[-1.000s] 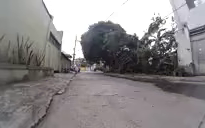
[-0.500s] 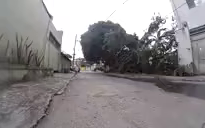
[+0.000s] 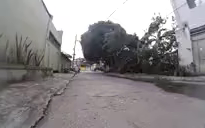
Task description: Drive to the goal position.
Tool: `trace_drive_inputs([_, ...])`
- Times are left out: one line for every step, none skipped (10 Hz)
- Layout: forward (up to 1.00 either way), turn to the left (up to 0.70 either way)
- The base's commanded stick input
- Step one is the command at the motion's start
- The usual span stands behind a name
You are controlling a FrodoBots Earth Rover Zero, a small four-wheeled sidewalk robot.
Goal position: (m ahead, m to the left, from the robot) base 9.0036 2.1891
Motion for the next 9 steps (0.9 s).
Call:
trace_drive_inputs([0.11,0.00])
trace_drive_inputs([0.11,0.00])
trace_drive_inputs([0.11,0.00])
trace_drive_inputs([0.11,0.00])
trace_drive_inputs([0.11,0.00])
trace_drive_inputs([0.11,0.00])
trace_drive_inputs([0.11,0.00])
trace_drive_inputs([0.11,0.00])
trace_drive_inputs([0.11,0.00])
